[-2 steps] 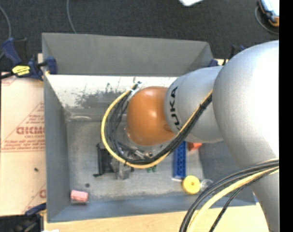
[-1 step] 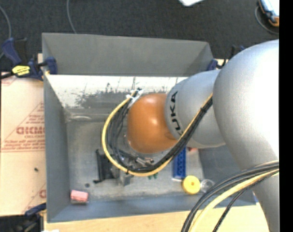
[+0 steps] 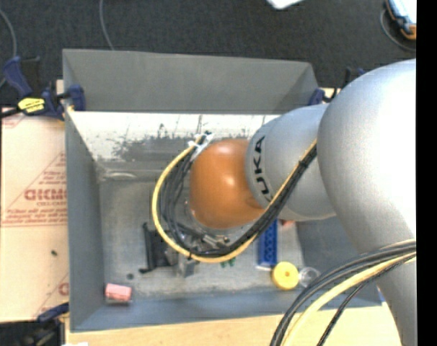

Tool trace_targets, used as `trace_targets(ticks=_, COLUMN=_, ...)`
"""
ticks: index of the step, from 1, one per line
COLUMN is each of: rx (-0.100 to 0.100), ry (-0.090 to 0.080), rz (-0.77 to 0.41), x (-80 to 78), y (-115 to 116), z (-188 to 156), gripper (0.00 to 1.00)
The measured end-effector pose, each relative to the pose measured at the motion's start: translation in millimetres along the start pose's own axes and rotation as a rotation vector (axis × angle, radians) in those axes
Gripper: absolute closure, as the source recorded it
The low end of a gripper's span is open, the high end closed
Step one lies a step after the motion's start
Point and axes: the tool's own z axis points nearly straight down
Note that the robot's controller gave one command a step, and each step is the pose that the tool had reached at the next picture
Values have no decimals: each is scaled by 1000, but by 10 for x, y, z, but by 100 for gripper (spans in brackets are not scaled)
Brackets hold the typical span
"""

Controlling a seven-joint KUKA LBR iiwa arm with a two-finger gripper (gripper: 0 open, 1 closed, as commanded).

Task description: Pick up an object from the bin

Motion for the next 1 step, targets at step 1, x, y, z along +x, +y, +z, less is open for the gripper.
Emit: trace_targets(ticks=1, rx=1, ry=-3, rz=-153, x=-230, y=97, z=0, gripper=100)
